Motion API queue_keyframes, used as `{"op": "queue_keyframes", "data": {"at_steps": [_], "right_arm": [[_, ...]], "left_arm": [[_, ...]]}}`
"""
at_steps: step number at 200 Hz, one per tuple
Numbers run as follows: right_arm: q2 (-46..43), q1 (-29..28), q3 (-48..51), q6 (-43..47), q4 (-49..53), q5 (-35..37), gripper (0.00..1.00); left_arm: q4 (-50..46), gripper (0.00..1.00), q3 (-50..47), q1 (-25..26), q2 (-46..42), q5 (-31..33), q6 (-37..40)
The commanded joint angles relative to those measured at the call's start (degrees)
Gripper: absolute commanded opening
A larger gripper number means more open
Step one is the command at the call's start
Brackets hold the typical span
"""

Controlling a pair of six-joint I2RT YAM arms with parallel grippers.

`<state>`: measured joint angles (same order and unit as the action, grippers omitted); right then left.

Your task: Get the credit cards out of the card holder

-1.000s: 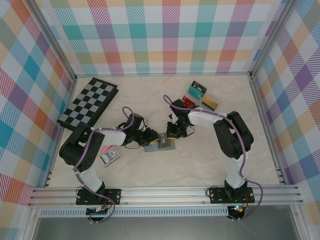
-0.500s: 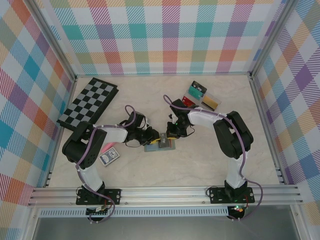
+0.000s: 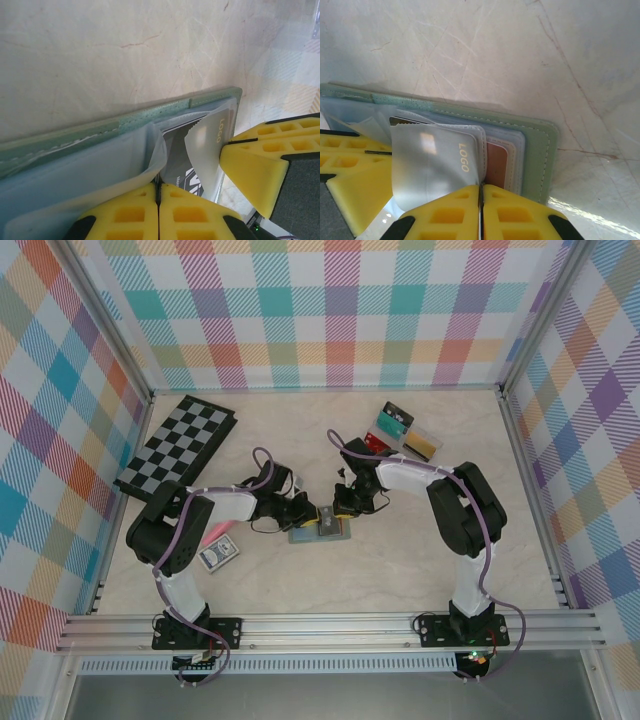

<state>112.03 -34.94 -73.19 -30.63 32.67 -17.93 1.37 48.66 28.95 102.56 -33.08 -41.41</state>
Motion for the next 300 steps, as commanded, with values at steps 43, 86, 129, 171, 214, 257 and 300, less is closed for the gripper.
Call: {"op": "queue_keyframes", "data": {"at_steps": [43, 86, 129, 171, 214, 257, 300], "right_arm": [[1.9, -0.7, 0.5, 0.1, 2.1, 2.3, 0.09], [1.9, -0.7, 0.4, 0.1, 2.0, 1.8, 0.09], [1.8, -0.7, 0.7, 0.1, 1.7, 1.5, 0.09], [1.8, -0.7, 0.8, 0.1, 1.6, 1.4, 0.09], [1.8, -0.7, 0.9, 0.1, 1.5, 1.2, 0.09], [1.9, -0.7, 0.9, 0.1, 1.4, 1.1, 0.09], [2.0, -0.7, 0.9, 0.2, 1.4, 1.1, 0.09]], "left_arm": [[-8.8, 0.0, -0.2, -0.4, -3.3, 6.3, 3.9], [-6.6, 0.01, -0.4, -0.4, -6.3, 4.6, 2.8], [-0.6, 0.16, -1.2, -0.5, -6.3, 0.2, -0.6], [0.8, 0.19, -1.0, -0.4, -3.3, -1.4, -1.6], [-0.4, 0.2, -0.5, -0.4, -1.5, -0.3, -1.1], [-0.1, 0.19, -0.3, -0.4, 0.2, -0.8, -1.1], [0.4, 0.09, -0.1, -0.4, -0.5, -1.3, -1.4]]}}
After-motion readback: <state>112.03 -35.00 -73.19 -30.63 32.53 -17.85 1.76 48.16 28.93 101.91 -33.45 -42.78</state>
